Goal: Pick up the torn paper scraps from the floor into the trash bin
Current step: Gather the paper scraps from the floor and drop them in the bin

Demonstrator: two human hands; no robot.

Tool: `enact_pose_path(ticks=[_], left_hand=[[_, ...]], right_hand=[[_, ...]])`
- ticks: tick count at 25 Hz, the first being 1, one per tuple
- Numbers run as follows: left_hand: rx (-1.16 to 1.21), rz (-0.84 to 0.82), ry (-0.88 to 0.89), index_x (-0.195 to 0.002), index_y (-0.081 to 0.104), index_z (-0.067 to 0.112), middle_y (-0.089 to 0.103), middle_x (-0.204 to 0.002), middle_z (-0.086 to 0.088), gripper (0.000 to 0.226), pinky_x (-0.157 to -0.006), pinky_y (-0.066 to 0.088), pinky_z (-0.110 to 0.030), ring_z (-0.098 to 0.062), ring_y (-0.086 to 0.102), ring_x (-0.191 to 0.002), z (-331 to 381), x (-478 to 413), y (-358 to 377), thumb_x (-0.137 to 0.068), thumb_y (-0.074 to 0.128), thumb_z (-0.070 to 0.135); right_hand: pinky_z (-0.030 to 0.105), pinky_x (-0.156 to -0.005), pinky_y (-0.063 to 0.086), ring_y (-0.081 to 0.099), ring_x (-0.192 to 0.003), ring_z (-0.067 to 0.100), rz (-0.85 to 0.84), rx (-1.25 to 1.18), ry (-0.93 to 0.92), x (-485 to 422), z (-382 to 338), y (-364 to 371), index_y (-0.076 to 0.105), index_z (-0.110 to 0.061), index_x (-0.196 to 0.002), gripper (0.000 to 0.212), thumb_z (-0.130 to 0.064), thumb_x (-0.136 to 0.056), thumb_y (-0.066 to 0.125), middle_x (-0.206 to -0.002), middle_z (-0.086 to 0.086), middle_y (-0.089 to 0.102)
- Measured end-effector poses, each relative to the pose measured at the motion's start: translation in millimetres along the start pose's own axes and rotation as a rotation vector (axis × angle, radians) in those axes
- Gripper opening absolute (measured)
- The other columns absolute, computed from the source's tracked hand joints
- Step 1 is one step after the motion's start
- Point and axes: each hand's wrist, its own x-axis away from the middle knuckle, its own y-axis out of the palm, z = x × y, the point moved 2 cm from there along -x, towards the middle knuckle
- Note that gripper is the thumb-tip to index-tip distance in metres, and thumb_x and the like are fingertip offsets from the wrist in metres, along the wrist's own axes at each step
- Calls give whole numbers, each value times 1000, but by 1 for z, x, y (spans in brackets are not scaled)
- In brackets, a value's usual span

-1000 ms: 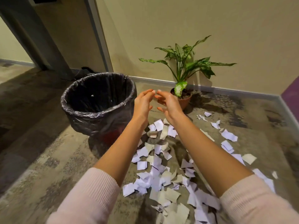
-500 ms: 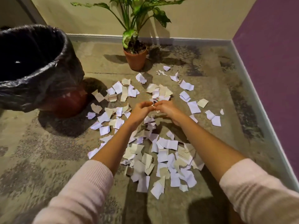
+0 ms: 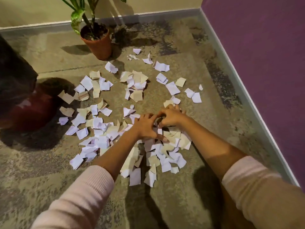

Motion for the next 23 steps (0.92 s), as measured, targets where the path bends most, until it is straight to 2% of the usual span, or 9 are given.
enact_pose_path(ticks=[2,4,8,10,13,16,19,21,23], left_hand=[[-53,-40,24,-150,16,36,22,-153,-3,119,-113,18,-57,-29,19,-141,11,0,8,-53,70,80],[-165,-44,69,-149,16,34,15,-155,-4,121,-113,15,-60,-31,13,-143,20,0,18,-52,68,83],[-462,-48,96,-149,14,28,3,-155,-12,128,-108,20,-64,-34,8,-142,20,-1,34,-47,68,83],[-516,-9,111,-148,17,27,7,-155,-13,123,-106,26,-62,-35,13,-141,17,-3,36,-49,72,77],[-472,54,109,-144,28,28,21,-147,-12,101,-101,35,-55,-34,25,-134,15,-6,32,-61,76,60],[-409,85,95,-143,33,25,31,-136,-13,82,-86,46,-44,-32,33,-124,16,-5,29,-74,75,33],[-307,91,85,-140,42,20,37,-129,-15,68,-78,51,-40,-31,37,-118,12,-6,31,-78,71,18],[-218,96,74,-131,52,15,43,-122,-15,54,-76,48,-38,-31,41,-114,7,-8,35,-79,67,14],[-164,106,67,-121,58,11,50,-112,-14,44,-70,39,-32,-31,45,-109,3,-9,38,-77,64,10]], right_hand=[[54,-105,27,16,-134,33,-27,-68,2,0,9,3,54,-37,-122,61,-42,-63,67,-142,0,27],[52,-109,28,12,-136,32,-48,-79,-19,3,15,7,53,-36,-127,65,-36,-64,70,-150,-2,20],[47,-118,16,-9,-146,33,-140,42,-70,15,17,10,26,-37,-149,99,-46,-65,77,-162,1,-6],[51,-118,14,-21,-146,30,-205,71,-54,18,21,9,12,-44,-151,111,-45,-65,81,-161,0,-20],[63,-115,15,-33,-142,33,-287,131,15,21,27,15,-7,-50,-148,131,-42,-58,88,-154,1,-37],[64,-111,25,-35,-139,38,-242,243,59,23,31,36,-18,-47,-147,140,-33,-58,90,-148,5,-46],[63,-99,41,-25,-142,38,-82,253,75,23,36,51,-8,-46,-147,135,-26,-58,90,-153,5,-34],[60,-96,45,-7,-141,37,-5,256,72,24,36,52,7,-39,-145,121,-27,-57,91,-153,9,-10],[56,-98,44,6,-138,37,55,239,56,26,33,48,22,-30,-138,103,-25,-60,89,-148,13,8]])
